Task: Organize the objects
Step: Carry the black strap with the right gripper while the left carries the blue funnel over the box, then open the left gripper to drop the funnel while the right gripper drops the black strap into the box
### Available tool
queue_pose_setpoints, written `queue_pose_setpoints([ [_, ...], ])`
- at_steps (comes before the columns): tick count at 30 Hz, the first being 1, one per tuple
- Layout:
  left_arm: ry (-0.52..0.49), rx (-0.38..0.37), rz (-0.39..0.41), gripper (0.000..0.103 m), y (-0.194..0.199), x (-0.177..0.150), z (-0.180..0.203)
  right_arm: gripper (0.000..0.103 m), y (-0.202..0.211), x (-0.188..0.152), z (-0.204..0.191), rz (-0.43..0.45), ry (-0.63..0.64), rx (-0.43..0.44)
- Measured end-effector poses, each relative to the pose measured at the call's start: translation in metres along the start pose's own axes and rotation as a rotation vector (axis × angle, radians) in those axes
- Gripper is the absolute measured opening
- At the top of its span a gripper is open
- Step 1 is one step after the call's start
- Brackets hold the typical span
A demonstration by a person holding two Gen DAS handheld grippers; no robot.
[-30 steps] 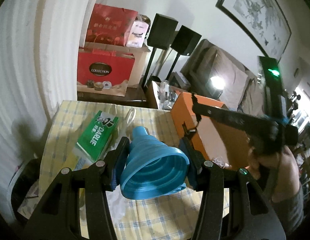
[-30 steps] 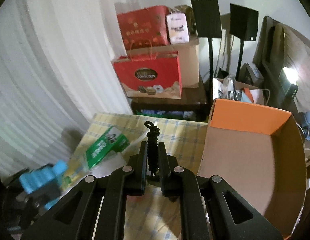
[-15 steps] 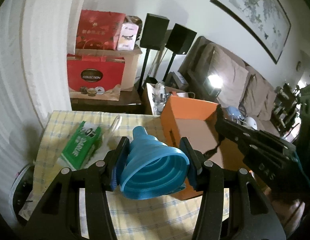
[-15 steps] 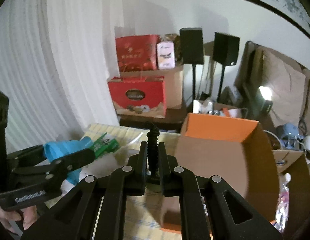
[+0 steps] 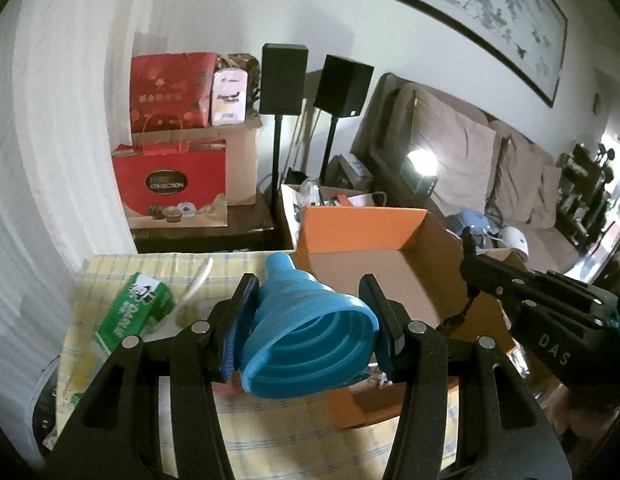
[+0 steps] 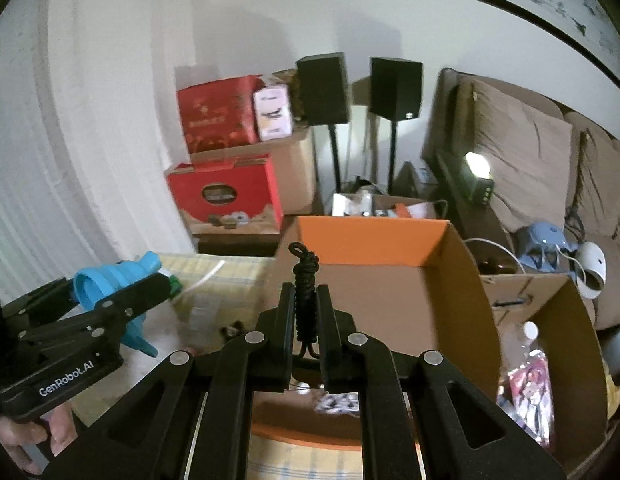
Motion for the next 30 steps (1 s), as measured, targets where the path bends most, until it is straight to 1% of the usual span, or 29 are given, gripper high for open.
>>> queue_pose_setpoints([
  [7, -0.029, -0.016, -0.019, 0.049, -0.014, 0.0, 0.037, 0.009, 0.003, -0.005, 0.031, 0.003, -0.016, -0.035],
  [14, -0.069, -0.061, -0.068, 0.049, -0.04, -0.01, 0.07, 0.009, -0.002, -0.015, 0.066, -0.024, -0.056, -0.062],
  [18, -0.089, -0.084, -0.107, 0.049, -0.061, -0.02, 0.087, 0.009, -0.011, -0.027, 0.085, -0.062, -0.081, -0.074],
  [24, -0.105, -0.097, -0.169, 0.049, -0.087, -0.036, 0.107, 0.009, -0.031, -0.049, 0.108, -0.137, -0.115, -0.086],
  [30, -0.136, -0.118, -0.217, 0.049, -0.1, -0.051, 0.129, 0.009, -0.036, -0.063, 0.124, -0.185, -0.131, -0.107],
])
Point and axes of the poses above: each gripper's, at about its wrist camera, not at the fingertips, and y roughly against the way its jaws point, z to its right, x to its top, the point moved 2 cm from there along -y, roughly the way its jaws point, and after that the axes turned 6 degrees about x, right-handed, at the moved point
